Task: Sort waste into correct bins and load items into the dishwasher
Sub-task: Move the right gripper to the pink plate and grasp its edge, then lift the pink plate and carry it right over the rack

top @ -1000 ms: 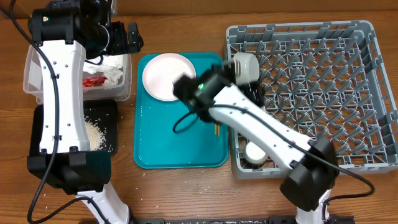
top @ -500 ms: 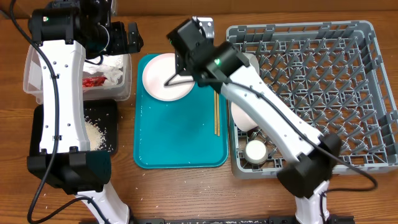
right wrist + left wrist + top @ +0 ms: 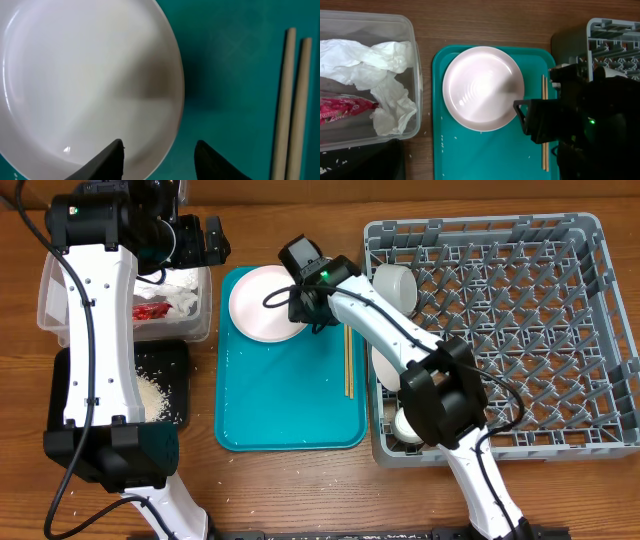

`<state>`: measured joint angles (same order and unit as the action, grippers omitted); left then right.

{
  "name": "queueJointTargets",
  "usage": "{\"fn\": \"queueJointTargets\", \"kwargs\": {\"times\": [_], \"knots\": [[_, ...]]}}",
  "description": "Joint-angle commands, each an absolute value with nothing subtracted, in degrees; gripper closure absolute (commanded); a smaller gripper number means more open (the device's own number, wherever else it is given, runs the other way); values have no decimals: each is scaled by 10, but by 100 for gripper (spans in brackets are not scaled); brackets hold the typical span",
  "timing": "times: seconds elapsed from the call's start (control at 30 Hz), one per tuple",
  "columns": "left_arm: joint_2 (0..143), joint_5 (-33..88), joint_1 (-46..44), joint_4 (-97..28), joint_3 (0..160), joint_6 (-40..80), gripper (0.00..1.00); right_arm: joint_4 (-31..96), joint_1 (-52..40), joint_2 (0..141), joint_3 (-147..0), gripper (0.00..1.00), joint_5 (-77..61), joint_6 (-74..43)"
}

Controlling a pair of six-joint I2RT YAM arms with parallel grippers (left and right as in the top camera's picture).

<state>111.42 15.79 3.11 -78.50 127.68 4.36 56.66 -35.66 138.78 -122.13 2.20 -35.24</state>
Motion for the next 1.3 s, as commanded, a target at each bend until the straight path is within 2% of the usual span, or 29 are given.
{"fn": "queueJointTargets", "kwargs": {"times": [0.0,0.23,0.57,0.67,0.7,0.9,1.03,1.17,1.27], "knots": [[1110,156,33,-786,1286,43,0,569,-353,1405,-1222,63,4,-361],[1110,157,33,-786,1286,43,0,580,-353,1413,-1221,80,-6,-361],[1110,157,33,-786,1286,43,0,564,-354,1413,-1176,82,-6,-370],[1110,157,33,-786,1286,43,0,566,-354,1413,-1169,89,-8,-378],[1110,156,33,-787,1286,43,0,568,-354,1413,-1169,96,-8,-377],[1110,156,33,-786,1286,43,0,596,-344,1387,-1200,96,7,-369],[1110,157,33,-786,1286,43,0,649,-329,1336,-1264,96,47,-325],[1110,156,33,-786,1286,43,0,736,-320,1265,-1358,96,140,-281],[1110,157,33,-786,1286,43,0,783,-320,1213,-1399,96,259,-257]]}}
